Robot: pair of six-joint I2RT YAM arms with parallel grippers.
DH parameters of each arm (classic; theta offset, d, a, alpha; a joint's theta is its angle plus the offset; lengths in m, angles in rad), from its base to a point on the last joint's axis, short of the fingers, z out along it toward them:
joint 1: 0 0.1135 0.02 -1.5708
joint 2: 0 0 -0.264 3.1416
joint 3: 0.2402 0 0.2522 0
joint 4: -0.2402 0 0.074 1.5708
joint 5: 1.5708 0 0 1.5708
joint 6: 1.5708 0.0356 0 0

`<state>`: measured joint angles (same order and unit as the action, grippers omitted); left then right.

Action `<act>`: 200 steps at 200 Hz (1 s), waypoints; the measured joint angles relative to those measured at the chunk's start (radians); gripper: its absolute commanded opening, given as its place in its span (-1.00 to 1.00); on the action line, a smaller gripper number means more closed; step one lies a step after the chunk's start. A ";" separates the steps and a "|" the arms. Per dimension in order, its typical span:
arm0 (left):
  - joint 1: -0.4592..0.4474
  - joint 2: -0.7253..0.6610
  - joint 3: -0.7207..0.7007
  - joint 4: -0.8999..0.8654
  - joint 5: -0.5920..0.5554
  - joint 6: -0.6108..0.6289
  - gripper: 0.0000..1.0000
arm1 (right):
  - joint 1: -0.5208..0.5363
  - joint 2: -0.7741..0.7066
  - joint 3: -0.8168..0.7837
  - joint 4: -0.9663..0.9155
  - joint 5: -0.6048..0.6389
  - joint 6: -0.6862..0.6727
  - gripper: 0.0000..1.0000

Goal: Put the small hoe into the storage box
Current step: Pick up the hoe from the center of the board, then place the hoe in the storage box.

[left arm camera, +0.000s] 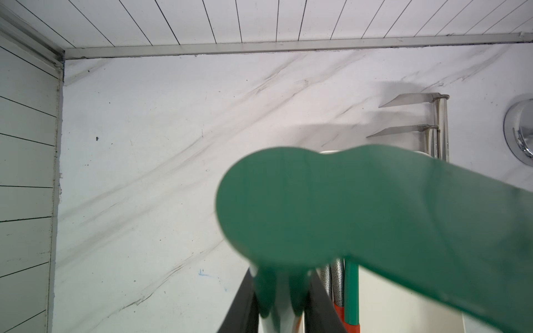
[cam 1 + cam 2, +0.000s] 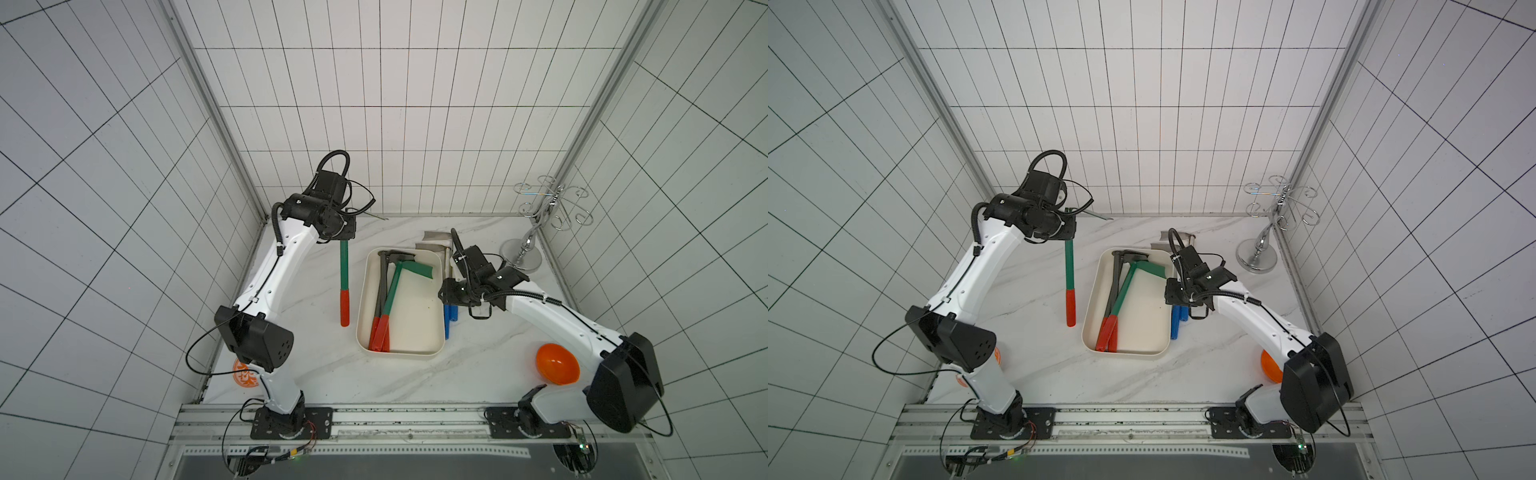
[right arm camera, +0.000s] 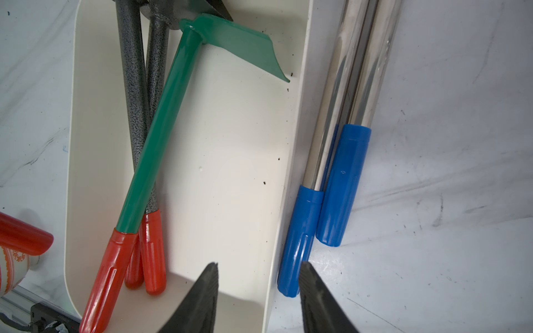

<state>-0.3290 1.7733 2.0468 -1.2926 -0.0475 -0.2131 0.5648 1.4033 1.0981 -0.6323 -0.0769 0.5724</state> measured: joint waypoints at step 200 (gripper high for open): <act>-0.219 0.188 0.189 -0.172 0.031 -0.079 -1.00 | 0.001 -0.150 -0.064 0.091 -0.018 0.006 -0.07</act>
<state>-0.5476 1.9614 2.2360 -1.4643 -0.0170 -0.2924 0.5655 1.2537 1.0340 -0.5415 -0.0948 0.5785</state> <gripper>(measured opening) 0.241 0.468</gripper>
